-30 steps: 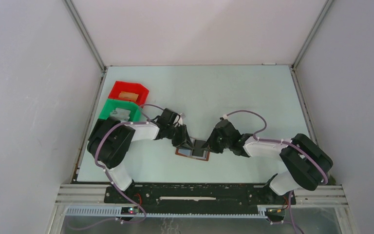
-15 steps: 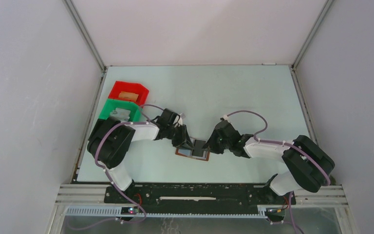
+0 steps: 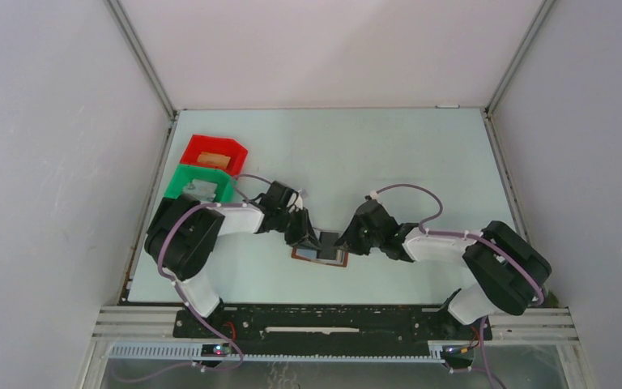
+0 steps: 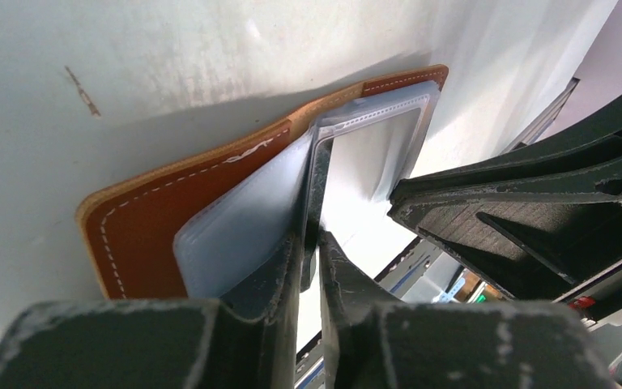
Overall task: Take the credit cards out of the card holder
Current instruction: Remove the credit card from the card holder.
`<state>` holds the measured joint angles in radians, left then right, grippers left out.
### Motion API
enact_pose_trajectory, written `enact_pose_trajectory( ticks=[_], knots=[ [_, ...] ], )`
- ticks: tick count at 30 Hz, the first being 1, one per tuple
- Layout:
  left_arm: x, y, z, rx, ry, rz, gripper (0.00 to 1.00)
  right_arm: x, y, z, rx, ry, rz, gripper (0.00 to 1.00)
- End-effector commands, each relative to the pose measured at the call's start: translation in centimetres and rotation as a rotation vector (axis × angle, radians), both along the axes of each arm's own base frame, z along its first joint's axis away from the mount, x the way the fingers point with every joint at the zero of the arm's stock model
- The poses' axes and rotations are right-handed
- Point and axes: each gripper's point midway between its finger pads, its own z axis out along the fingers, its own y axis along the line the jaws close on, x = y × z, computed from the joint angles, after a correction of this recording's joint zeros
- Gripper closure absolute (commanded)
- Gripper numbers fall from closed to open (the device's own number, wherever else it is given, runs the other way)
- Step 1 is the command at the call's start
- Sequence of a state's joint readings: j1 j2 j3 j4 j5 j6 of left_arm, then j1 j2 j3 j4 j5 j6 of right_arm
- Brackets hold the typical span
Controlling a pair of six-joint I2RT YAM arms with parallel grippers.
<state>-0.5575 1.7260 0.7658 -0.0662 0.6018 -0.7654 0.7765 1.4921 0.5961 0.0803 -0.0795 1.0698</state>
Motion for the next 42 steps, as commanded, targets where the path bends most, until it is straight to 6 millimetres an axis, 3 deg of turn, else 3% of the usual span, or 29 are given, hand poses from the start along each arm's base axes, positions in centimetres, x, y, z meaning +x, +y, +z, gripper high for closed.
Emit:
enact_pose_trajectory(
  ticks=[1, 8, 17, 34, 42],
  knots=[
    [-0.3, 0.2, 0.5, -0.01, -0.025, -0.01, 0.86, -0.8, -0.8, -2.6, -0.069, 0.054, -0.007, 0.77],
    [-0.1, 0.3, 1.1, -0.025, -0.047, 0.008, 1.0, -0.9, -1.1, -3.3, -0.066, 0.072, -0.017, 0.77],
    [0.0, 0.7, 2.0, -0.046, -0.094, 0.017, 1.0, -1.1, -2.0, -3.5, -0.043, 0.081, -0.047, 0.77],
    [0.6, 3.2, 0.6, -0.002, -0.058, 0.068, 1.0, -1.4, -2.0, -3.2, -0.037, 0.069, -0.038, 0.75],
    [1.4, 3.3, 2.3, -0.027, -0.107, 0.08, 0.99, -1.4, -1.9, -3.2, -0.033, 0.066, -0.031, 0.76]
  ],
)
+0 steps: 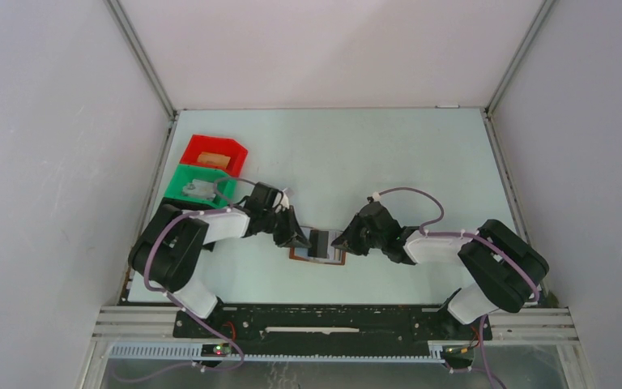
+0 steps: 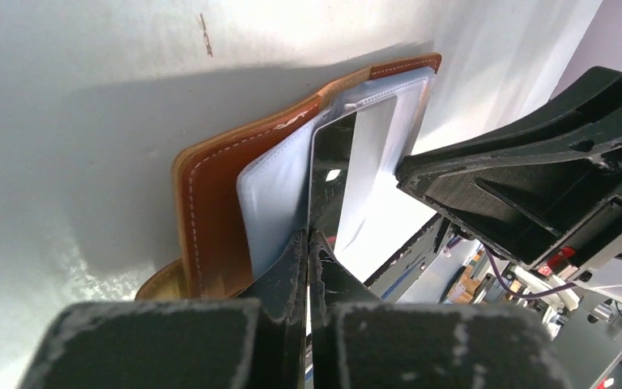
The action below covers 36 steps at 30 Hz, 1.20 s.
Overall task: Take the credit cards out of the card holder
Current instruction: Remove the credit card from the card holder.
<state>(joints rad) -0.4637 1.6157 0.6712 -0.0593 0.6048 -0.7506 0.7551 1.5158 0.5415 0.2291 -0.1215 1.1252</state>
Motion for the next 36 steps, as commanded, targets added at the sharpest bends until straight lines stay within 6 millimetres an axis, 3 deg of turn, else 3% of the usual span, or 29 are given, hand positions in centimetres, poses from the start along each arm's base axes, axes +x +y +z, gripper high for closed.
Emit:
enact_pose_trajectory(
  ticks=[1, 5, 7, 10, 16, 28, 36],
  knots=[
    [1.0, 0.2, 1.6, -0.01, -0.082, -0.001, 0.94, -1.8, -2.4, -3.1, -0.124, 0.065, 0.003, 0.76],
    [1.3, 0.4, 1.3, 0.011, -0.068, 0.03, 0.54, -1.8, -2.3, -3.0, -0.116, 0.06, 0.008, 0.75],
    [1.4, 0.4, 0.8, 0.016, -0.056, 0.044, 0.47, -1.8, -2.3, -3.0, -0.115, 0.061, 0.009, 0.75],
    [1.3, 0.4, 0.4, 0.006, -0.049, 0.057, 0.48, -1.7, -2.3, -2.7, -0.109, 0.054, 0.009, 0.75],
    [1.5, 0.0, 0.5, -0.019, -0.049, 0.068, 0.59, -1.2, -2.0, -0.9, -0.085, 0.01, 0.018, 0.75],
    [1.3, -0.3, 0.4, -0.049, -0.034, 0.07, 0.65, -0.1, -0.9, 2.9, -0.018, -0.079, 0.023, 0.74],
    [1.4, -0.3, 0.2, -0.055, -0.033, 0.071, 0.65, 0.0, 0.4, 2.9, 0.002, -0.086, 0.058, 0.75]
  ],
)
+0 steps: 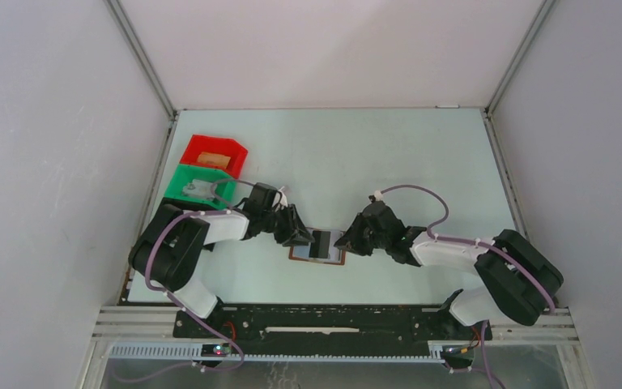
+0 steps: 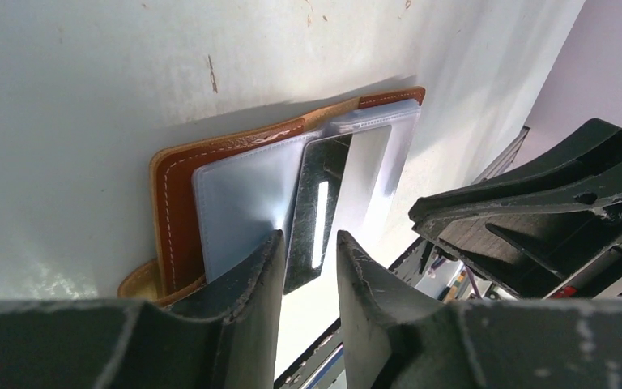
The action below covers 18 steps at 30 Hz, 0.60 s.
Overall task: Take the credit cards out of the card holder
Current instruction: Remove the credit card from the card holder.
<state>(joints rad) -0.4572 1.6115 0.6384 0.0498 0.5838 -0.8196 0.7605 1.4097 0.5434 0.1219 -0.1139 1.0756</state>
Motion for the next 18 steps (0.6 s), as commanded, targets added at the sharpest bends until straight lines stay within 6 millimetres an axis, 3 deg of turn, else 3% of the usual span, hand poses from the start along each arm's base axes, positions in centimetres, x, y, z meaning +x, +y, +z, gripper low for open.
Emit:
enact_pose_trajectory(
  ticks=[1, 4, 10, 18],
  knots=[
    [0.2, -0.1, 0.1, -0.024, -0.004, 0.004, 0.66, 0.8, 1.5, 1.4, 0.039, -0.057, 0.038, 0.75],
    [0.1, -0.1, 0.0, -0.024, 0.0, 0.003, 0.67, 0.9, 2.4, 1.6, 0.07, -0.076, 0.067, 0.74],
    [0.0, 0.0, 0.2, -0.032, -0.006, -0.007, 0.67, 0.8, 3.0, 0.0, 0.068, -0.021, 0.076, 0.75],
    [-0.3, 0.3, -0.6, -0.019, 0.013, -0.019, 0.66, 0.7, 1.6, -2.6, -0.015, 0.045, 0.017, 0.75]
  ],
)
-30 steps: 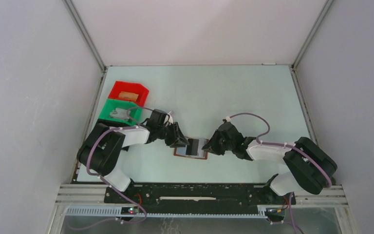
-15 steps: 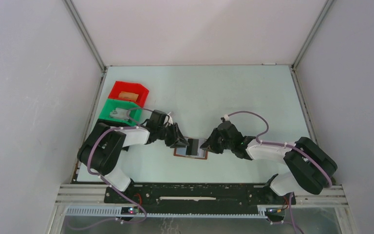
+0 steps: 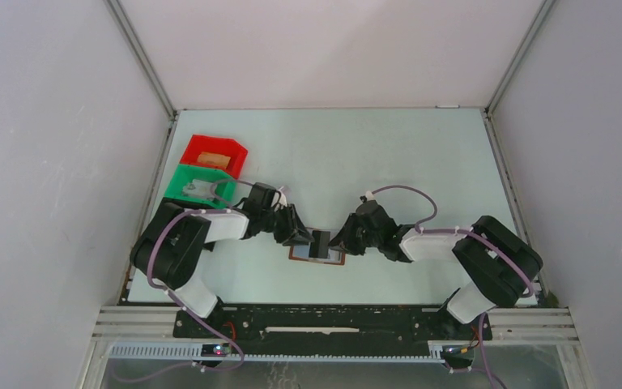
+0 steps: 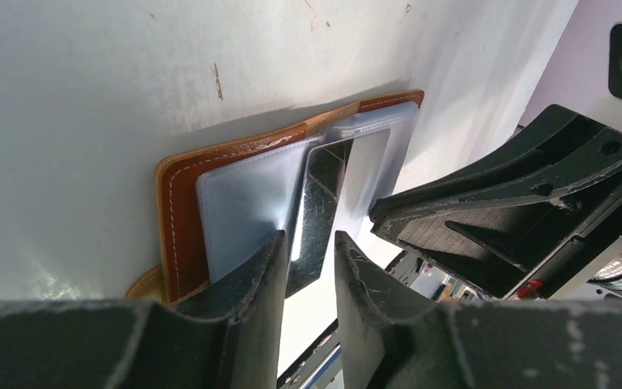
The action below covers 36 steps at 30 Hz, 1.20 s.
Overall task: Take the credit cards out of the card holder
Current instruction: Remove the credit card from the card holder.
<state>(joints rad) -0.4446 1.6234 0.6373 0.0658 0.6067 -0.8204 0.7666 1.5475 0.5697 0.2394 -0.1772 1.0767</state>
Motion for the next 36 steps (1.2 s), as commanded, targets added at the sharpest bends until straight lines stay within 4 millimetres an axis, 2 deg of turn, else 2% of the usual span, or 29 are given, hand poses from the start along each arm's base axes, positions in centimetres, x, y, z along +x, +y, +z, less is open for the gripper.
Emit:
enact_pose_trajectory(
  ticks=[1, 8, 13, 23, 29, 32, 34, 36],
  knots=[
    [-0.5, 0.3, -0.6, -0.001, 0.006, -0.019, 0.66, 0.4, -0.5, -1.4, -0.055, 0.024, -0.037, 0.75],
    [-0.8, -0.3, -0.4, -0.055, 0.001, -0.055, 0.67, 0.4, -0.2, -1.7, -0.022, 0.042, -0.047, 0.76],
    [-0.9, -0.6, -0.5, -0.084, 0.018, -0.063, 0.66, 0.2, -0.6, -2.4, -0.03, 0.064, -0.063, 0.76],
    [-1.1, -1.5, 0.6, -0.17, 0.023, -0.076, 0.72, 0.0, -1.2, -3.1, -0.013, 0.091, -0.09, 0.76],
    [-0.9, -2.0, 2.2, -0.226, -0.01, -0.082, 0.79, -0.1, -1.2, -3.1, 0.024, 0.102, -0.094, 0.76],
    [-0.8, -2.0, 2.7, -0.233, -0.025, -0.085, 0.87, -0.1, -1.1, -3.1, 0.033, 0.104, -0.091, 0.76],
    [-0.9, -2.2, 3.2, -0.251, -0.022, -0.088, 0.97, -0.1, -1.0, -3.1, 0.041, 0.112, -0.088, 0.76],
    [-0.8, -2.3, 3.8, -0.27, -0.031, -0.086, 1.0, -0.3, -1.0, -3.4, 0.04, 0.123, -0.088, 0.76]
  ],
)
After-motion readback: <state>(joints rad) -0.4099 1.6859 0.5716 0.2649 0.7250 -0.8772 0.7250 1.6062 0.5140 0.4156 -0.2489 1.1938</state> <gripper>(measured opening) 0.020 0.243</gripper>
